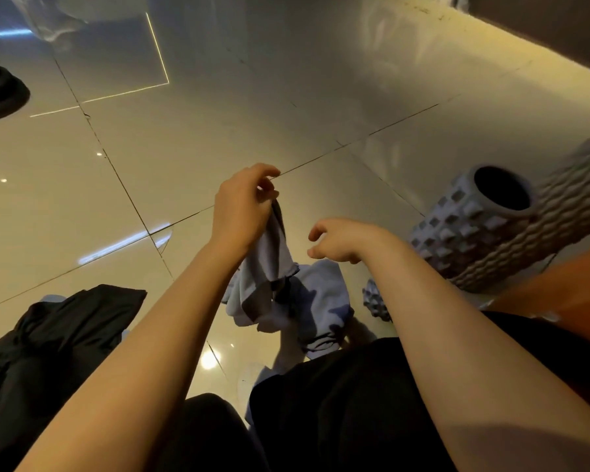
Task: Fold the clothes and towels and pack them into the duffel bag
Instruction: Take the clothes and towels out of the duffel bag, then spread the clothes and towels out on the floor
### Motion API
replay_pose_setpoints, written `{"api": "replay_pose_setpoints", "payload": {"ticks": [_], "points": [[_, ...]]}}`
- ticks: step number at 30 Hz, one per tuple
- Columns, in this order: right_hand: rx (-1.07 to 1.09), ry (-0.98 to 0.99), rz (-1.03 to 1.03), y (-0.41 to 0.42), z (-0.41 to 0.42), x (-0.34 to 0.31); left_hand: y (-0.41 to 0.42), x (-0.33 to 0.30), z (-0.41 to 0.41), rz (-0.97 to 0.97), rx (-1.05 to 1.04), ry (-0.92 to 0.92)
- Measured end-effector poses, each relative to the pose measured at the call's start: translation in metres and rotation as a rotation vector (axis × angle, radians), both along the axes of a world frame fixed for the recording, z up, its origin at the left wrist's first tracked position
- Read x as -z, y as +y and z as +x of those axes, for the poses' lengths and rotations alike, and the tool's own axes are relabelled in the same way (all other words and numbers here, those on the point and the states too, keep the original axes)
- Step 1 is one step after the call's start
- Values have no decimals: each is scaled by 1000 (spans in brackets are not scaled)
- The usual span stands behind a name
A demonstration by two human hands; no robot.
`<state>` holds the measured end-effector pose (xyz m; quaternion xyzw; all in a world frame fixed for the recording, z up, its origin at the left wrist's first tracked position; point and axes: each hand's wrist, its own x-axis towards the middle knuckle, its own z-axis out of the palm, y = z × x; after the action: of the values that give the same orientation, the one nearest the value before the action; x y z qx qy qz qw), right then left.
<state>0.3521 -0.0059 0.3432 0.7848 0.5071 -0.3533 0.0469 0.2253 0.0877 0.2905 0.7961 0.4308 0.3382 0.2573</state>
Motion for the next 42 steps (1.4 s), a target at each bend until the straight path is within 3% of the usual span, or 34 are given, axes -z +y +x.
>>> {"api": "replay_pose_setpoints", "payload": {"ticks": [5,13,19,22,27,29,32,37,42], "points": [[-91,-107,-94,9,-18,0,-24,50,-17,-243,214,230],[-286,-160,-105,27,-79,-1,-63,80,-117,-412,1,263],[-307,-46,-50,14,-145,-8,-86,57,-208,-353,-216,177],[-350,108,12,3,-190,-10,-104,39,-251,-327,-313,83],[-581,274,51,-22,-283,-8,-166,9,-338,-294,-517,-7],[-692,236,55,-35,-317,-5,-197,-1,-378,-290,-609,-5],[-839,96,287,-58,-370,0,-247,-22,-443,-283,-732,10],[-905,320,453,-120,-453,9,-320,-61,-537,-309,-840,152],[-963,315,437,-161,-496,29,-368,-91,-592,-352,-880,210]]}}
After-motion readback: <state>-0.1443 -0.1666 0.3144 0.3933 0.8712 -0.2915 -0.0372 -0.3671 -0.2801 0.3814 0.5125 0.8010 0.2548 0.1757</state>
